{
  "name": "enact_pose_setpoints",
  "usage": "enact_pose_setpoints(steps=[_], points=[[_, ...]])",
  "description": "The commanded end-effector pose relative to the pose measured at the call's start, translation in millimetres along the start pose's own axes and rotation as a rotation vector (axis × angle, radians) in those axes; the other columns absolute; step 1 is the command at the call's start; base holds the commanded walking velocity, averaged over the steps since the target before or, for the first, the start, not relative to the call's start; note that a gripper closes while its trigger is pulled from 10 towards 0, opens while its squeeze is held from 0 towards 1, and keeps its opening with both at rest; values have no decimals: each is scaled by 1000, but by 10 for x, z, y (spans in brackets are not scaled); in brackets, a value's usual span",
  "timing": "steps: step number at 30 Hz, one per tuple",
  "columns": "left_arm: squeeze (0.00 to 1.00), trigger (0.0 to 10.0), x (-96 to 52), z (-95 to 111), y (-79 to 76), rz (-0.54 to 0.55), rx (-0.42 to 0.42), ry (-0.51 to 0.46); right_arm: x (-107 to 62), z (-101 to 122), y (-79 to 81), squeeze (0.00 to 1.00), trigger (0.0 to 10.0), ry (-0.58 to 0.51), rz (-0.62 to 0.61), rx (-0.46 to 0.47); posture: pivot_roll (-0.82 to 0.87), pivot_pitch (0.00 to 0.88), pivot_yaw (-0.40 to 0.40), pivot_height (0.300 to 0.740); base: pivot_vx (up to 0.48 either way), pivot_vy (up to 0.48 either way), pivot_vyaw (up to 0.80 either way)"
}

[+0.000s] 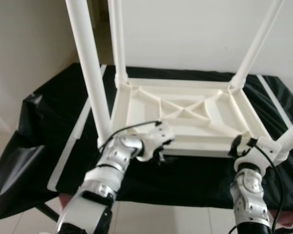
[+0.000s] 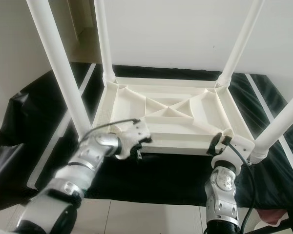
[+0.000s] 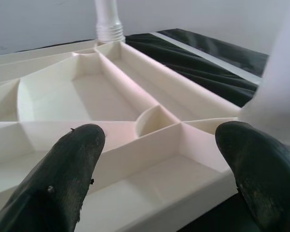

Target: Building children table

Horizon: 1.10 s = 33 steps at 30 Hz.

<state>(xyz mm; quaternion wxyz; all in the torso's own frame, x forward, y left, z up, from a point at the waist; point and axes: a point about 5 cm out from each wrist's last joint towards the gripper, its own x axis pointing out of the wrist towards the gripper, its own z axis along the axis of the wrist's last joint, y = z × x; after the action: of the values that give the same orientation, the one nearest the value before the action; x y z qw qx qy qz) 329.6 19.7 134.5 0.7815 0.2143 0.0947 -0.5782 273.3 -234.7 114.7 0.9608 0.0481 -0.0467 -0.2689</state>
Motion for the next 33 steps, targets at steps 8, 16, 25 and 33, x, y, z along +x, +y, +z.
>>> enact_pose_setpoints(steps=[8,16,25,33], points=[[0,10000,-379,-5,-88,69,-37,-229,-26,-79,75,0,10000,44,67,-3,-15,0,-4,740,0,0,0],[0,10000,-840,-82,-179,33,25,-299,-19,-139,124,0,10000,71,121,-26,9,0,-17,740,0,0,0],[0,10000,-1249,-357,-187,-48,0,-144,-12,-191,140,0,10000,91,134,-38,25,0,-25,740,0,0,0],[0,10000,-1751,-556,-11,23,-52,49,-1,-242,162,0,10000,108,135,-53,50,0,-27,740,0,0,0]])
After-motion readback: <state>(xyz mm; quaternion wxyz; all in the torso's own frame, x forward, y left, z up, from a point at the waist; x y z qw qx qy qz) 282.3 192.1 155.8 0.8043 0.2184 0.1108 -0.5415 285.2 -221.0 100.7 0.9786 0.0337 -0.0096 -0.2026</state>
